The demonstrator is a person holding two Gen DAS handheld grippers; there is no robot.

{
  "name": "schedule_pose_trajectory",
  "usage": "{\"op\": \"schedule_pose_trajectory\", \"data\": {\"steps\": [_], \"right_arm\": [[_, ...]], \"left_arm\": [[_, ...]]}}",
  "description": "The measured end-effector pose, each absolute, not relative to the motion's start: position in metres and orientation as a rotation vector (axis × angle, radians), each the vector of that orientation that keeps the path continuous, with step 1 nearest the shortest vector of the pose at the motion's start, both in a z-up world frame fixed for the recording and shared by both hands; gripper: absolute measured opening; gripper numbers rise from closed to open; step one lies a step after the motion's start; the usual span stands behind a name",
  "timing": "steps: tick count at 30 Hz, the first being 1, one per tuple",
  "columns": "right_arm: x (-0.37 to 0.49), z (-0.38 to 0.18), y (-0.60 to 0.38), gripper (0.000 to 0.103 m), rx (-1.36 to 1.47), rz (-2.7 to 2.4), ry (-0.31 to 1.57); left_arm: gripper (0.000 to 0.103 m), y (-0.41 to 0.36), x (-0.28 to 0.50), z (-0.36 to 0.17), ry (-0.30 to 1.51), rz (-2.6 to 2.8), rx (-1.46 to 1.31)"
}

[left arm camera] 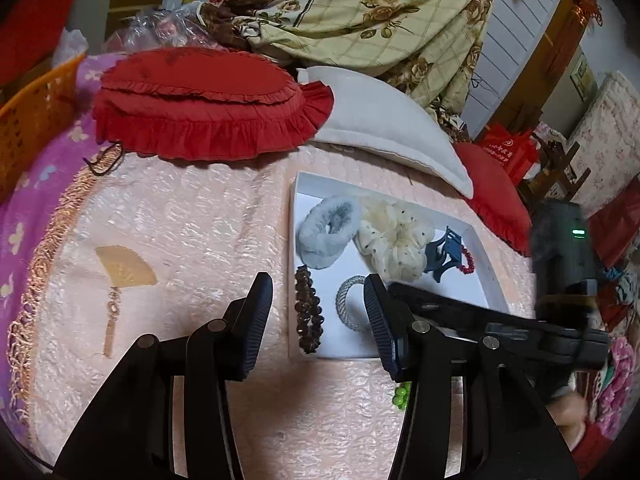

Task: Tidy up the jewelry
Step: 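Place the dark bead and silver bracelets in the tray and open both tools, then grasp the green bead bracelet with the left tool while the right tool grasps the gold spiral hair tie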

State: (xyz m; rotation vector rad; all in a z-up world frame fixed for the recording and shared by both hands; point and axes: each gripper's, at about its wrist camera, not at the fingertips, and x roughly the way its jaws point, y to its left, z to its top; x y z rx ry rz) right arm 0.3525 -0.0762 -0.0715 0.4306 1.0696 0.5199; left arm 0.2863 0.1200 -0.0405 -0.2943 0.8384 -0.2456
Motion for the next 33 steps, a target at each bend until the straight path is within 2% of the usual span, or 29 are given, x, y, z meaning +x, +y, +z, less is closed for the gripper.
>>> {"op": "schedule_pose_trajectory", "data": {"steps": [9,17,30,32,33], "right_arm": [[0.268,-0.040,-0.165,0.041,0.344,0.376,0.941],[0.213,-0.090,-0.250,0.041,0.428,0.199,1.005],[0.207,-0.099,-0.233,0.041,0.341,0.217,0.980],[0.207,-0.097,-0.226,0.041,0.331,0.242,0.981],[0.208,-0.096,-0.221,0.041,0.323,0.262,0.980]], "left_arm": [[0.047,0.096,0.260,-0.038,0.803,-0.240,-0.168],[0.047,0.038,0.243,-0.068,0.896,-0.335,-0.048],[0.046,-0.016,0.253,-0.113,0.977,-0.431,0.056],[0.018,-0.021,0.254,-0.118,1.005,-0.444,0.085],[0.008,-0.023,0.254,-0.121,1.030,-0.441,0.106]]}}
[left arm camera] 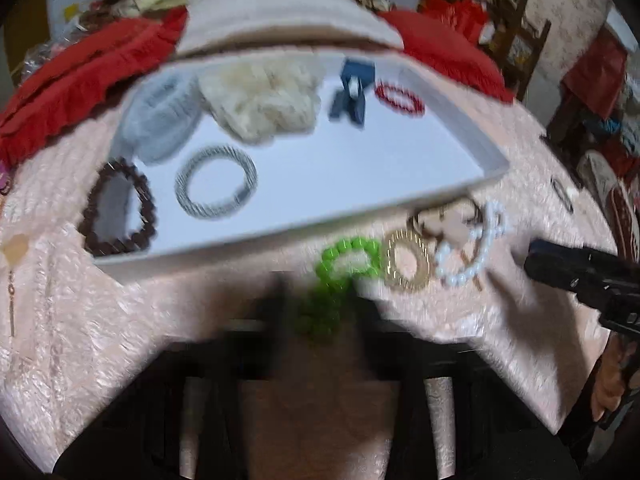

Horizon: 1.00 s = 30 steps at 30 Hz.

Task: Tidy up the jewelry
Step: 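Grasp the green bead bracelet with the left tool while the right tool grasps the gold spiral hair tie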

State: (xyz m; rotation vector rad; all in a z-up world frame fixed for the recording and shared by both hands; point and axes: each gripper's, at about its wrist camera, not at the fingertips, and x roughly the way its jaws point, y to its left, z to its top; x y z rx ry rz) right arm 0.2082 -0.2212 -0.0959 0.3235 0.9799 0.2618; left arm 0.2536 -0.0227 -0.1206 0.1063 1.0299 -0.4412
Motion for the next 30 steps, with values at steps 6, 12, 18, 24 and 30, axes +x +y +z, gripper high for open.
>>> {"op": "schedule_pose_trajectory", "data": {"steps": [6,12,18,24,30], "right_arm": [[0.219,-0.084,-0.172,0.041,0.209,0.398,0.972],[0.235,-0.096,-0.120,0.041,0.015,0.463,0.991],[0.253,-0.107,-0.108,0.041,-0.019,0.453,1.006],[0.258,-0.117,-0.085,0.041,-0.150,0.429,1.017],[0.257,-0.114,-0.083,0.011,-0.145,0.429,1.027]], "left_arm": [[0.008,-0.007,0.243,-0.112,1.043,-0.392,0.149],[0.008,0.035,0.247,-0.114,1.069,-0.359,0.091],[0.008,0.046,0.250,-0.118,1.095,-0.388,0.062],[0.010,0.033,0.245,-0.119,1.088,-0.406,0.115],[0.008,0.033,0.243,-0.111,1.073,-0.444,0.086]]}}
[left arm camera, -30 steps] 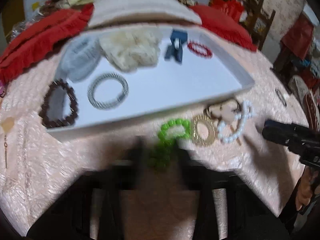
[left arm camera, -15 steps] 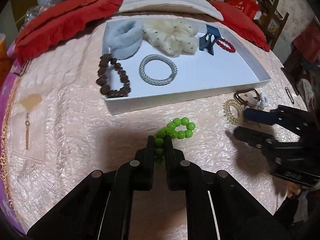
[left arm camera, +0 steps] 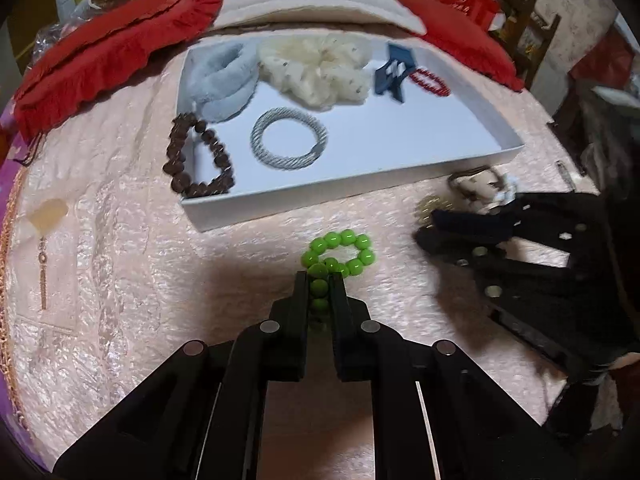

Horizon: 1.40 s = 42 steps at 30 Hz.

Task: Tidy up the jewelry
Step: 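Grasp the green bead bracelet with the left tool while the right tool grasps the gold spiral hair tie, then lower the green bracelet and gold hair tie into the tray and open both tools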

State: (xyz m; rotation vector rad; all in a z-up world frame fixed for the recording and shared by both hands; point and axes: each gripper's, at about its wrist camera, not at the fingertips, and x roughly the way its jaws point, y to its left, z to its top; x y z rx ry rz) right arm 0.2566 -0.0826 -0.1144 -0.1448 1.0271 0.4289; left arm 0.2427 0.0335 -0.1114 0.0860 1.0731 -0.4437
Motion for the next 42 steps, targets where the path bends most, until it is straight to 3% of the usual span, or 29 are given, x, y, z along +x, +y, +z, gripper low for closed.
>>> {"op": "schedule_pose_trajectory", "data": {"steps": [19,42], "right_arm": [[0.265,-0.032,-0.141,0.010,0.180,0.403,0.893],[0.354,-0.100,-0.150,0.010,0.416,0.384,1.097]], "left_arm": [[0.008,0.070,0.253,-0.037,0.917,-0.574,-0.255],[0.008,0.034,0.314,-0.096,1.019,-0.445,-0.295]]}}
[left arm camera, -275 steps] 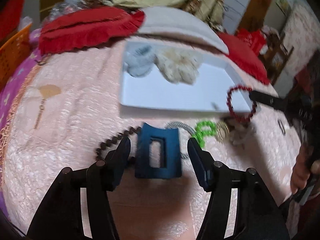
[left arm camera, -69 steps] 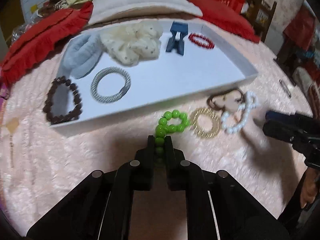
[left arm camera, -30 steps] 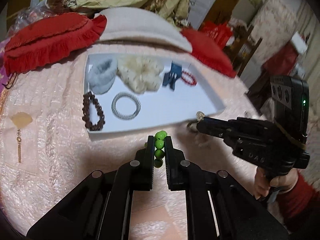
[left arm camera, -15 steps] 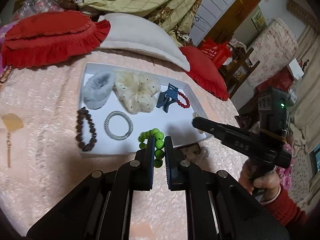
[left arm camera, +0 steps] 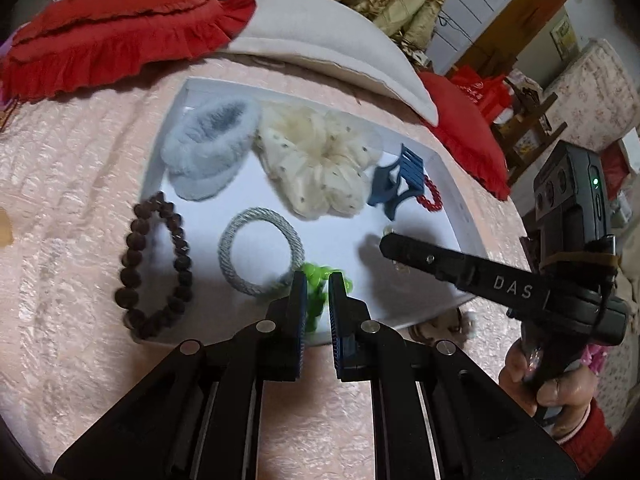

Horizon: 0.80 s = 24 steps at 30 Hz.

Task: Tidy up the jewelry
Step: 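Lower the green bracelet and gold hair tie into the tray and open both tools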

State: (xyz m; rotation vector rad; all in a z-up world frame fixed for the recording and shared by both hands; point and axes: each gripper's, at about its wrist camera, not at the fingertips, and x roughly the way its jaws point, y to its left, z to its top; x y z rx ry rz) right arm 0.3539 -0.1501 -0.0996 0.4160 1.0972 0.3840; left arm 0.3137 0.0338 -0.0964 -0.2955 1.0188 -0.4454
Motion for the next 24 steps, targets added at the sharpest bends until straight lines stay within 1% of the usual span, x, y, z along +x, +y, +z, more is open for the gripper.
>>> {"op": "schedule_pose_trajectory", "data": {"steps": [2,5,6,7,9,10,11,16,24], "right_arm": [[0.356,-0.102,-0.147,0.010,0.419,0.388,1.112],[0.356,-0.106,-0.144,0.010,0.438,0.389,1.141],[0.356,-0.107,-0.143,0.010,0.441,0.386,1.148],[0.355,-0.107,-0.142,0.012,0.443,0.386,1.154],[0.353,-0.104,-0.141,0.021,0.441,0.389,1.152],[0.351,-0.101,-0.140,0.032,0.440,0.391,1.145],[0.350,-0.097,-0.140,0.040,0.439,0.392,1.135],[0.340,-0.076,-0.144,0.040,0.433,0.380,1.092],[0.285,-0.043,-0.187,0.040,0.387,0.302,1.004]], "left_arm": [[0.010,0.037,0.314,-0.095,1.031,-0.451,-0.312],[0.023,0.044,0.312,-0.088,1.030,-0.466,-0.334],[0.029,0.046,0.310,-0.085,1.020,-0.465,-0.336],[0.033,0.049,0.307,-0.080,1.002,-0.463,-0.338],[0.037,0.055,0.301,-0.071,0.972,-0.460,-0.341],[0.038,0.059,0.298,-0.066,0.957,-0.456,-0.343],[0.038,0.061,0.296,-0.064,0.948,-0.453,-0.344],[0.038,0.077,0.285,-0.060,0.918,-0.399,-0.342],[0.038,0.075,0.271,-0.059,0.895,-0.343,-0.279]]}}
